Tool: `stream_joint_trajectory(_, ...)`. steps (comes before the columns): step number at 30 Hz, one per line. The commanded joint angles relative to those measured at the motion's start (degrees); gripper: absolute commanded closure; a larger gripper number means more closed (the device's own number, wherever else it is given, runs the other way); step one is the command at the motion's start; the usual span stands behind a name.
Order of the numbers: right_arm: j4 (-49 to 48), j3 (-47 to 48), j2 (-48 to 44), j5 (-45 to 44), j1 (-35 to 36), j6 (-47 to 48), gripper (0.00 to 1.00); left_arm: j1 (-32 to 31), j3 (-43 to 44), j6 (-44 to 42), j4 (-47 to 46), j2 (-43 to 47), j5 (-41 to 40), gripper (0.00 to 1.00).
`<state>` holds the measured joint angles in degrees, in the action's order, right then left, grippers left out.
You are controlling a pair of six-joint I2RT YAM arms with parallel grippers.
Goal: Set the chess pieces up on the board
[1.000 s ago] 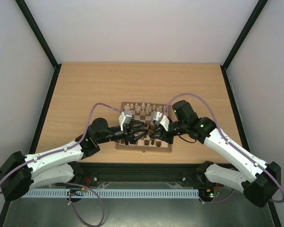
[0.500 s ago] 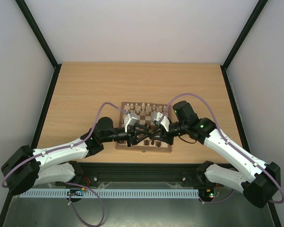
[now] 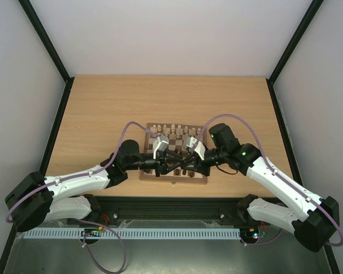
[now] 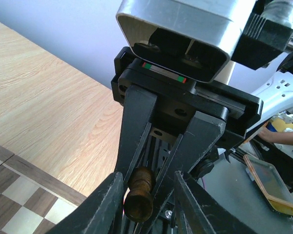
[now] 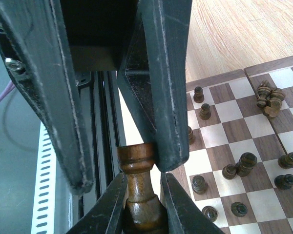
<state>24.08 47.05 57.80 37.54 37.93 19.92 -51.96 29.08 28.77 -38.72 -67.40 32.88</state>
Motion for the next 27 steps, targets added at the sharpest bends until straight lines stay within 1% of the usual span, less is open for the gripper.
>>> stream_joint_trajectory(1, -0.33, -0.32, -1.02, 1.37, -0.23, -0.24, 0.86, -0.24, 1.59, -0.38, -2.33, -0.24, 1.0, 0.71)
stream_joint_trajectory(4, -0.41, -0.31, -1.11, 1.26, -0.23, -0.32, 0.86, -0.24, 1.62, -0.37, -2.0, -0.21, 1.3, 0.77)
stream_joint_trajectory(6, -0.43, -0.19, -1.07, 1.27, -0.23, -0.47, 0.86, -0.32, 1.72, -0.38, -1.62, -0.27, 1.31, 0.77)
stream_joint_trajectory(7, -0.51, -0.07, -1.03, 1.35, -0.25, -0.64, 0.86, -0.25, 1.76, -0.45, -1.36, -0.34, 1.24, 0.74)
stream_joint_trajectory(9, -0.56, -0.05, -0.98, 1.35, -0.26, -0.74, 0.86, -0.25, 1.75, -0.56, -1.09, -0.47, 1.13, 0.73)
stream_joint_trajectory(13, -0.91, -0.03, -0.94, 1.11, -0.31, -1.17, 0.86, -0.24, 2.16, -0.61, -0.66, -0.95, 1.7, 0.79)
stream_joint_trajectory(17, -1.36, 0.0, -0.77, 0.74, -0.47, -1.55, 0.86, -0.23, 2.9, -0.69, -0.33, -1.5, 2.43, 0.82)
stream_joint_trajectory(18, -1.34, -0.02, -0.76, 0.5, -0.55, -1.48, 0.84, -0.24, 3.21, -0.91, 0.07, -1.51, 2.38, 0.83)
stream_joint_trajectory(20, -1.19, 0.18, -0.91, -0.43, -1.06, -1.34, 0.74, -0.24, 4.46, -2.28, 2.62, -1.3, 1.12, 0.84)
stream_joint_trajectory(21, -1.07, 0.19, -1.12, -1.21, -1.63, -1.3, 0.68, -0.24, 5.5, -3.36, 5.05, -1.1, 0.11, 0.84)
stream_joint_trajectory(23, -1.17, -0.05, -1.74, -2.01, -4.1, -1.47, 0.6, -0.24, 8.38, -6.68, 12.37, -0.55, -2.21, 0.85)
stream_joint_trajectory(25, -0.94, 0.13, -1.86, -1.96, -7.91, -2.12, 0.55, -0.25, 11.26, -10.18, 18.99, 0.03, -5.03, 0.85)
stream_joint_trajectory(27, -0.51, 0.6, -1.33, 0.14, -12.26, -2.99, 0.51, -0.23, 13.9, -13.23, 24.38, 0.55, -7.63, 0.85)
